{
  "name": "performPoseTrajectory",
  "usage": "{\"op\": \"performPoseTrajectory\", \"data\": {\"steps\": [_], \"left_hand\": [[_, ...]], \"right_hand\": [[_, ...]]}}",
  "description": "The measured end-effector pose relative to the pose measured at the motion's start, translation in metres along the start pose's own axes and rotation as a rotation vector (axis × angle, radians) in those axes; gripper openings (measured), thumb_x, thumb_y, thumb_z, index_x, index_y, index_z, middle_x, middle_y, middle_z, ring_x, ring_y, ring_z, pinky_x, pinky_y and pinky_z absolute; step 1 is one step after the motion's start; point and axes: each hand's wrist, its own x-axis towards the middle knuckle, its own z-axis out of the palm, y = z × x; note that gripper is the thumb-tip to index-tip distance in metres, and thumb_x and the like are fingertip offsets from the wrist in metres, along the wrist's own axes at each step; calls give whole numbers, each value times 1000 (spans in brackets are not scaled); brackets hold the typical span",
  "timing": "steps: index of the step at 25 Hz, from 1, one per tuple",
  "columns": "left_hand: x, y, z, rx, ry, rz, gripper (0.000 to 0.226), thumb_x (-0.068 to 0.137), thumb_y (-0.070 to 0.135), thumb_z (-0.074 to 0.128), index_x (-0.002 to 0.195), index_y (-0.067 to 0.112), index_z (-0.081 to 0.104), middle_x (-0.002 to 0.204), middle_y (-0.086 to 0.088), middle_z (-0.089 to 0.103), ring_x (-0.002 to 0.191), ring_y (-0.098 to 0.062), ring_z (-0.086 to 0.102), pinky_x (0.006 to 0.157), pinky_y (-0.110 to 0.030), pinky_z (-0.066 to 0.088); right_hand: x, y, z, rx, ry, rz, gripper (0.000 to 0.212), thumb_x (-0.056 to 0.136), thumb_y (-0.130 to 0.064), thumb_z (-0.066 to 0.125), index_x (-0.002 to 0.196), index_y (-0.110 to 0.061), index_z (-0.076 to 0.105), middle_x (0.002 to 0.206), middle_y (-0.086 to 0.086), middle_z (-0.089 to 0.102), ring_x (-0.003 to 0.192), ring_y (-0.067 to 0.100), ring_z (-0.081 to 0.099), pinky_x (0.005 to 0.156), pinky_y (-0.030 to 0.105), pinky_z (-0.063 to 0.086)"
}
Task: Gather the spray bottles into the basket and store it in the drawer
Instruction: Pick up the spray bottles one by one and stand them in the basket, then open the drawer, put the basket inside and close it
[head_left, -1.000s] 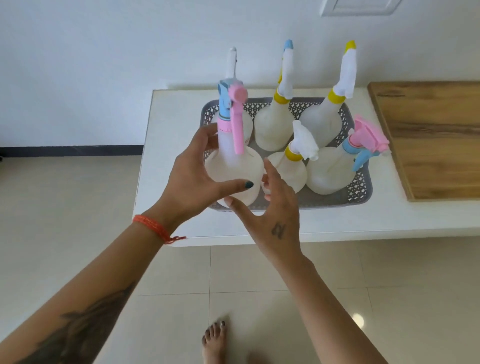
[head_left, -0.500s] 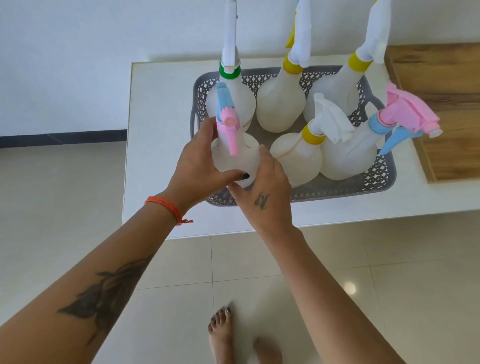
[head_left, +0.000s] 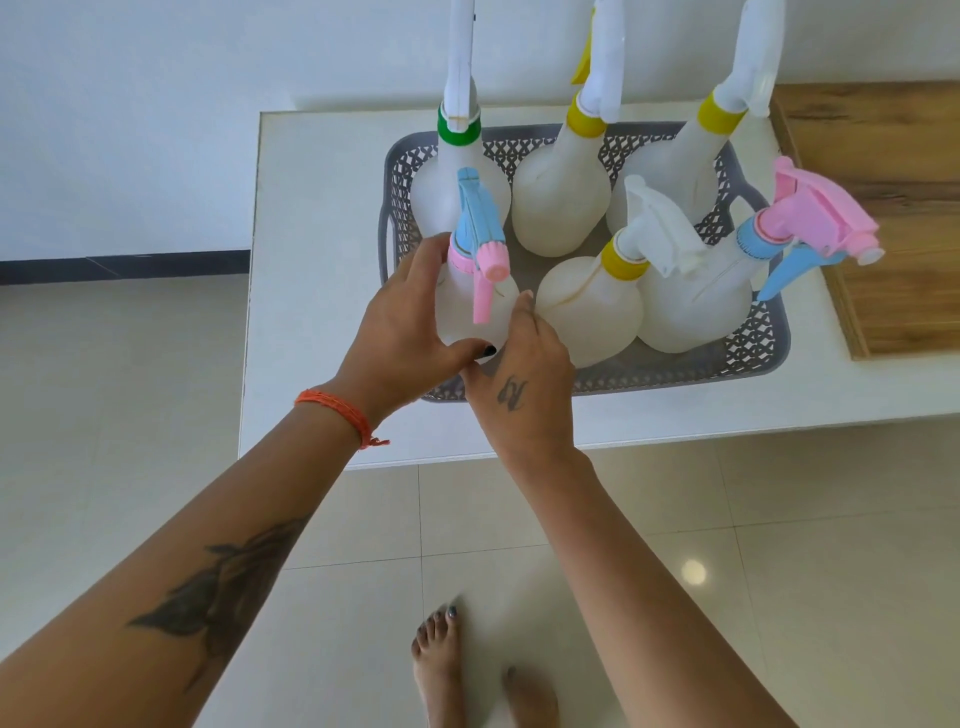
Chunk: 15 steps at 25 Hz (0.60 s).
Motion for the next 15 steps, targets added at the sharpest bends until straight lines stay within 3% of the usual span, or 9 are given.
{"op": "performPoseTrajectory", "data": {"steps": [3,5,8,10,12,15], "left_hand": [[-11,3,-3,1,98,-4,82,65,24,83,135,8,42,130,-6,53,115,-13,43,87,2,29],[-30,3,-7,8,261,-25,70,70,22,80,130,7,48,125,0,53,117,-12,43,94,3,23],[-77,-7,-3,17,522,-185,52,79,18,73,124,2,52,125,-12,56,120,-21,46,105,-15,31],[-114,-24,4,16,617,-396,57,81,19,72,129,-1,46,132,-21,49,126,-30,43,109,-31,32],[-143,-37,12,19,605,-639,74,81,27,71,138,-1,34,144,-25,35,137,-36,30,114,-41,27],[-161,-45,20,-75,489,-885,100,79,45,68,149,5,9,157,-18,13,146,-30,12,119,-42,15]], "right_hand": [[-8,3,-15,37,68,-47,59,77,-16,74,129,1,53,113,17,66,102,30,64,92,42,52],[-19,13,-33,124,153,-57,47,76,-6,71,122,-1,60,108,15,69,96,27,67,86,38,56],[-43,46,-63,267,327,31,33,80,-4,66,113,-5,65,102,7,69,89,14,67,76,19,55],[-57,81,-75,317,425,173,30,82,-7,65,113,-5,65,105,6,68,90,14,66,71,8,51],[-64,125,-83,317,495,365,36,83,-8,66,118,-3,61,114,11,64,99,23,65,76,13,51],[-59,185,-94,236,455,648,59,84,-22,68,135,-1,46,137,19,50,121,31,54,100,35,45]]}}
